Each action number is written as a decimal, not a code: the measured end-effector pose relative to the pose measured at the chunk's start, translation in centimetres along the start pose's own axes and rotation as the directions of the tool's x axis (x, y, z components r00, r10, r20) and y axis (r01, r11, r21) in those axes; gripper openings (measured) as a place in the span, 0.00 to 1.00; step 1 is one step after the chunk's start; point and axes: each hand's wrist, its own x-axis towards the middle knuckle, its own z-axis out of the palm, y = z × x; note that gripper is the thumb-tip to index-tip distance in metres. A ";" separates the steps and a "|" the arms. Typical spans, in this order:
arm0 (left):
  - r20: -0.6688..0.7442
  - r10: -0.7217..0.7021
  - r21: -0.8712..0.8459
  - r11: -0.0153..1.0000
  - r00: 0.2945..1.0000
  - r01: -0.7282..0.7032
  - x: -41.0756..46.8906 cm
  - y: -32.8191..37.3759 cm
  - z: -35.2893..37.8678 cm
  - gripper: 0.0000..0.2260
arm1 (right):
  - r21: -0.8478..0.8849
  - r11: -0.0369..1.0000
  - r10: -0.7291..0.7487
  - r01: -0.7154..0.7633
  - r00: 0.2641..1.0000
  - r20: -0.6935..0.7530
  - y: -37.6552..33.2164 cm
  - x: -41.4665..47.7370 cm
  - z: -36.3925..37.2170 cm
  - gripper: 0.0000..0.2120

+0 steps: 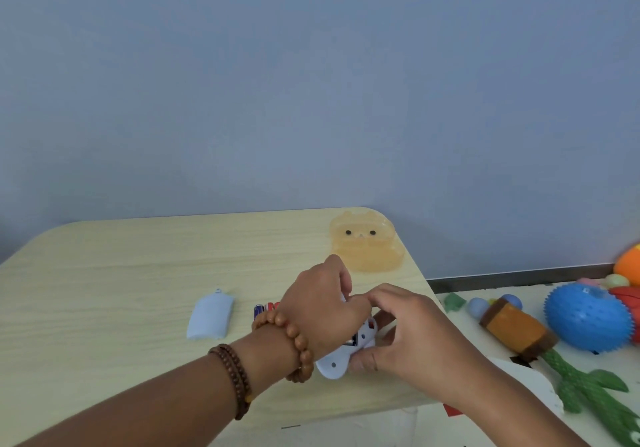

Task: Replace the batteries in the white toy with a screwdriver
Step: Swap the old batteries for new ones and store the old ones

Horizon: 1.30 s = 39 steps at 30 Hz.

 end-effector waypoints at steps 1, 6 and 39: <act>-0.001 0.007 -0.007 1.000 1.000 -0.007 -0.1 0.0 -0.1 0.07 | -0.002 1.000 0.000 0.000 1.000 -0.001 0.0 0.0 0.0 0.21; 0.034 0.191 0.127 0.973 0.981 -0.193 -0.9 -0.8 -0.4 0.05 | 0.015 1.000 -0.014 0.014 1.000 0.000 -0.3 -0.1 0.1 0.27; 0.090 0.167 0.060 0.983 0.982 -0.173 12.0 -3.4 -3.6 0.17 | 0.020 0.998 0.060 -0.060 0.998 0.036 -0.1 0.2 0.0 0.30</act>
